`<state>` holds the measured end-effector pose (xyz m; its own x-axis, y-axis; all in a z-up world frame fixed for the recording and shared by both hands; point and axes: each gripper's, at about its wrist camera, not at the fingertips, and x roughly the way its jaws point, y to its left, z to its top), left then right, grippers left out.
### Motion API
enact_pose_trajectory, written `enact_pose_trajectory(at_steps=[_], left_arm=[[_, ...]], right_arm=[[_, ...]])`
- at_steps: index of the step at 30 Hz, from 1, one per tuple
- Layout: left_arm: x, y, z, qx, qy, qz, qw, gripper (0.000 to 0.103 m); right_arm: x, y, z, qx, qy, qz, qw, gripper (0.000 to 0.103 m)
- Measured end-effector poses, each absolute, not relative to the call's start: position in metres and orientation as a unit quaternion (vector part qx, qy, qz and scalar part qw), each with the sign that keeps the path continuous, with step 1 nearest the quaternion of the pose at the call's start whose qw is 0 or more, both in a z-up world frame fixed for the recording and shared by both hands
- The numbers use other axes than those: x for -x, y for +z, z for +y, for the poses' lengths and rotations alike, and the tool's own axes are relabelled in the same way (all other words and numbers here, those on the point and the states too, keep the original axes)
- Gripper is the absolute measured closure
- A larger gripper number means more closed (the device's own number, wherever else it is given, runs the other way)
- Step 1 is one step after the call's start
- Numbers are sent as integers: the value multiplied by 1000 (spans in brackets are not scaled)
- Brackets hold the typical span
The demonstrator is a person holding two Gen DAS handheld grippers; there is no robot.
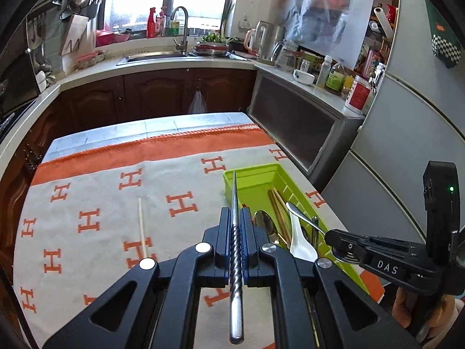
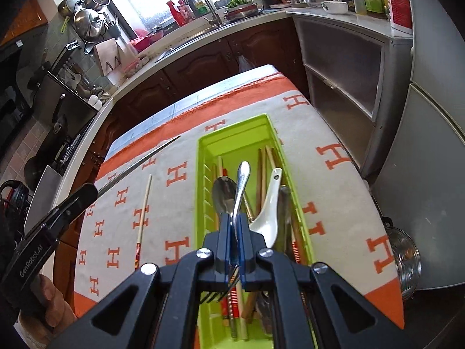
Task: Organize utensils
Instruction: 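Carry the fork and silver chopstick into the green tray and open both tools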
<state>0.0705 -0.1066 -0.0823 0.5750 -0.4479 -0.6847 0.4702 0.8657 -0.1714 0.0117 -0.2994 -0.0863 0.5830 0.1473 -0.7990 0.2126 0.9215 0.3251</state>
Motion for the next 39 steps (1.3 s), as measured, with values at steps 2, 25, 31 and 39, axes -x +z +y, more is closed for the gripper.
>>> enact_pose_trajectory(at_steps=[2,25,31,39], left_arm=[[-75,-92,-122,-19,-260,399,879,100],[-55,-128,-157,-58,-280,503,816,67],[-56,-116,-137,-43,-251,483,838,59],[-57,-111,-125,-33,-226,473,851,57]], right_arm=[[-12,-93,-305,-198,-16,463,864,99],[-8,-111,-314,-198,29,494,846,98],[-3,-110,-305,-198,42,498,844,98],[2,-106,-298,-190,48,497,845,98]])
